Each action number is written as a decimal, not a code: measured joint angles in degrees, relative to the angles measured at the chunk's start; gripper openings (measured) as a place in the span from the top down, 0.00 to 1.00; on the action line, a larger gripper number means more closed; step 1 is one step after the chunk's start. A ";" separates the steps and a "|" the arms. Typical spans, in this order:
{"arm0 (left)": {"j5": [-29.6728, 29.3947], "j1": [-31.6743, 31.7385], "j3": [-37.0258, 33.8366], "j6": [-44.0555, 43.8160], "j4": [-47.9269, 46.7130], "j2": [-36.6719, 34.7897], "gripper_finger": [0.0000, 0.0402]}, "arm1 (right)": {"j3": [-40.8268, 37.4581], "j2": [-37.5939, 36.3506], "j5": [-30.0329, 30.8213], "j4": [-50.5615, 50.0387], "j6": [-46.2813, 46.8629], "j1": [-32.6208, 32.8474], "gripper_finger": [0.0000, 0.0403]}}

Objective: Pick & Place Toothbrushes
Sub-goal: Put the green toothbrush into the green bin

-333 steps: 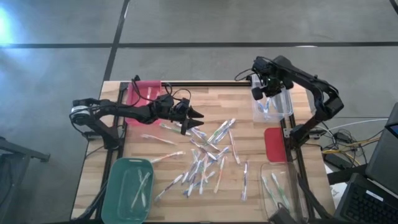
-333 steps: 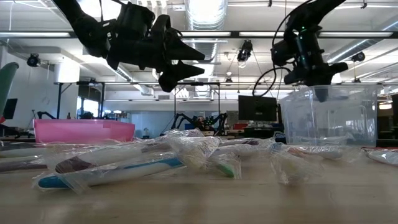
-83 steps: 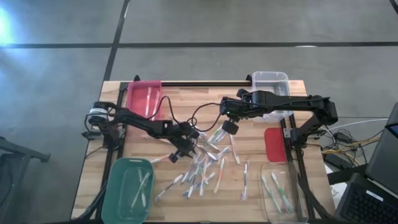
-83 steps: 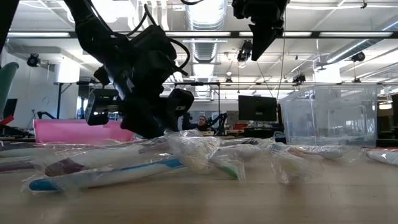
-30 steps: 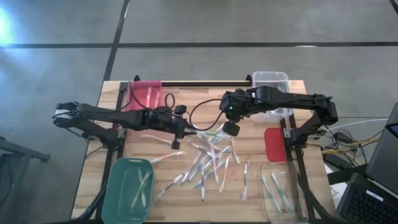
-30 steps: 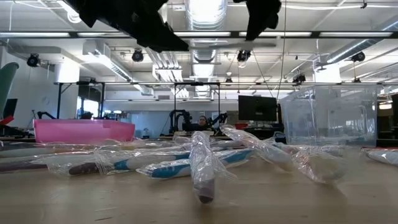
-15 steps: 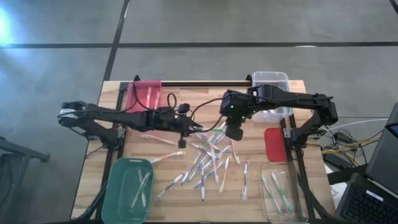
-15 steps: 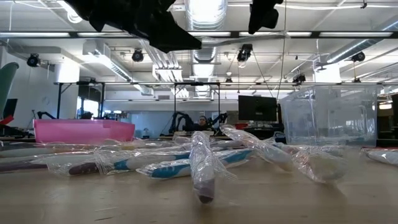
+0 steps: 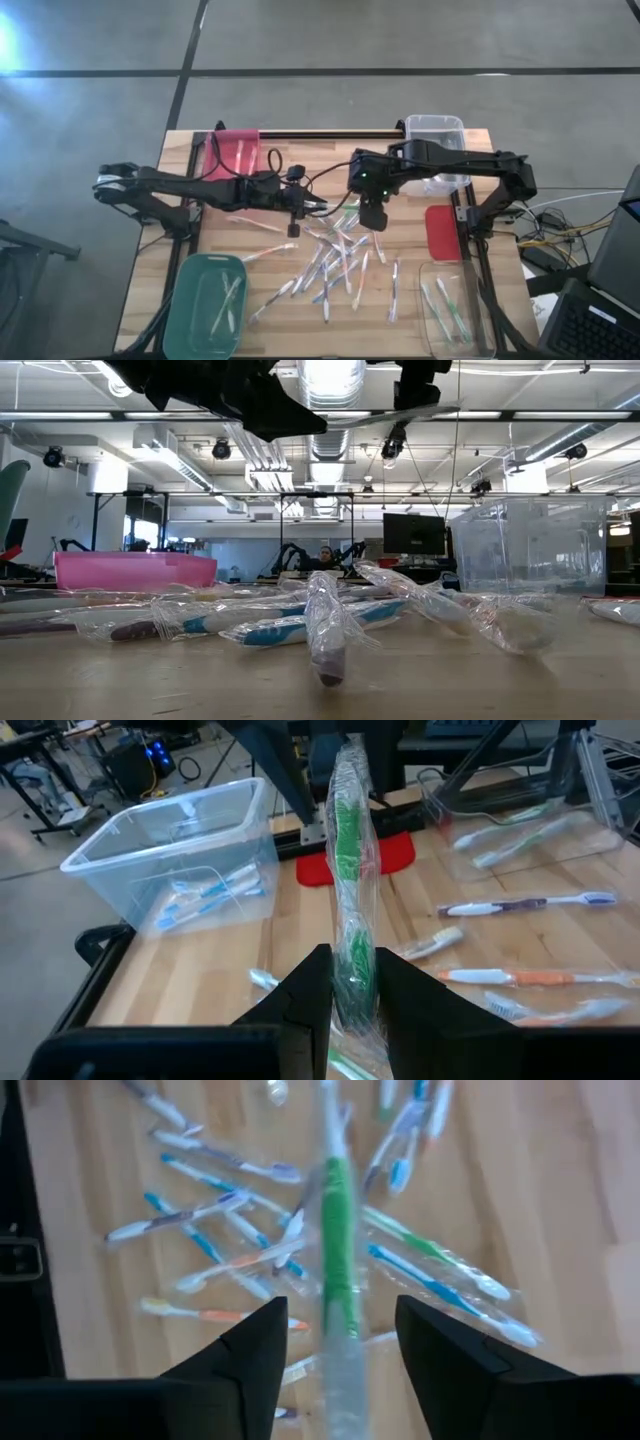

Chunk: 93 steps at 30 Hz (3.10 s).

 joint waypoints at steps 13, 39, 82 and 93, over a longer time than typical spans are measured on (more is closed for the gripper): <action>0.00 0.00 -0.04 -0.02 -0.04 0.00 0.82 | -0.11 2.99 -0.78 -0.29 -2.72 -0.04 0.55; 0.00 0.00 -0.09 0.02 -0.06 -0.02 0.82 | -0.11 2.59 -0.57 -0.11 -2.79 -0.07 0.93; -17.05 0.22 -0.13 3.17 -12.81 -0.66 0.55 | -0.13 0.25 -0.59 -14.62 16.52 1.39 0.94; -20.47 0.24 -0.13 4.52 -14.40 -0.66 0.55 | -0.15 -2.99 2.49 -18.69 33.54 10.40 0.95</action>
